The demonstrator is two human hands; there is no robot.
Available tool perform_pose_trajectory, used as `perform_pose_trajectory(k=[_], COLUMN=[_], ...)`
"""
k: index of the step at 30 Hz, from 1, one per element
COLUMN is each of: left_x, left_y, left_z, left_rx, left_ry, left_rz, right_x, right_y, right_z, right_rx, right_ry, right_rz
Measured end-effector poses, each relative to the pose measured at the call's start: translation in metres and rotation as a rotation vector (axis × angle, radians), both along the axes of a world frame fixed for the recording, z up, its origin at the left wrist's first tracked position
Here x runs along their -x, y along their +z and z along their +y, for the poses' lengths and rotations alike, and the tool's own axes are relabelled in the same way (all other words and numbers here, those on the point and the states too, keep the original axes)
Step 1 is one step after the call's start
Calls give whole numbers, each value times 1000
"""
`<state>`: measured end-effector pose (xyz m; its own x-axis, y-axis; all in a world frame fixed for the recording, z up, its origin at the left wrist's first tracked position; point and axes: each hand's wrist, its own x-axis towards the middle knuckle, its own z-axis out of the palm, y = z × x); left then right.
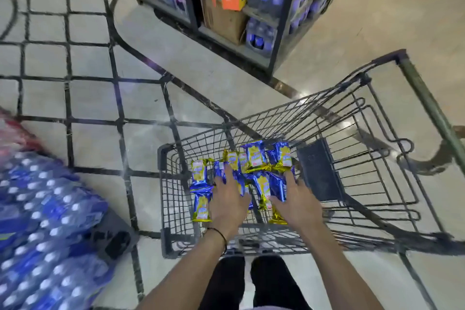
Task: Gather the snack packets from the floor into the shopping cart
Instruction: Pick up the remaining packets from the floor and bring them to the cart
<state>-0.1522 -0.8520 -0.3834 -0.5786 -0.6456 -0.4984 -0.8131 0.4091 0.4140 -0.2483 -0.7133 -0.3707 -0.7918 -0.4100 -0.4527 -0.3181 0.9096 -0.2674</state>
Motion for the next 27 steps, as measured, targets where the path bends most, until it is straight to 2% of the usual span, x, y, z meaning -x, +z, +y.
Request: perform_pose_trajectory(k=[9, 16, 21, 27], left_x=[71, 100, 101, 94], left_y=[-116, -202, -228, -208], left_z=[2, 5, 13, 20], left_rx=[-71, -56, -69, -23], left_ry=[91, 116, 158, 160], left_rz=[-135, -263, -271, -293], right_x=[70, 114, 124, 129], right_y=[-117, -203, -241, -240], right_z=[-20, -22, -26, -26], right_rx=[-102, -146, -159, -140], right_ry=[84, 135, 188, 207], right_rz=[-168, -172, -183, -218])
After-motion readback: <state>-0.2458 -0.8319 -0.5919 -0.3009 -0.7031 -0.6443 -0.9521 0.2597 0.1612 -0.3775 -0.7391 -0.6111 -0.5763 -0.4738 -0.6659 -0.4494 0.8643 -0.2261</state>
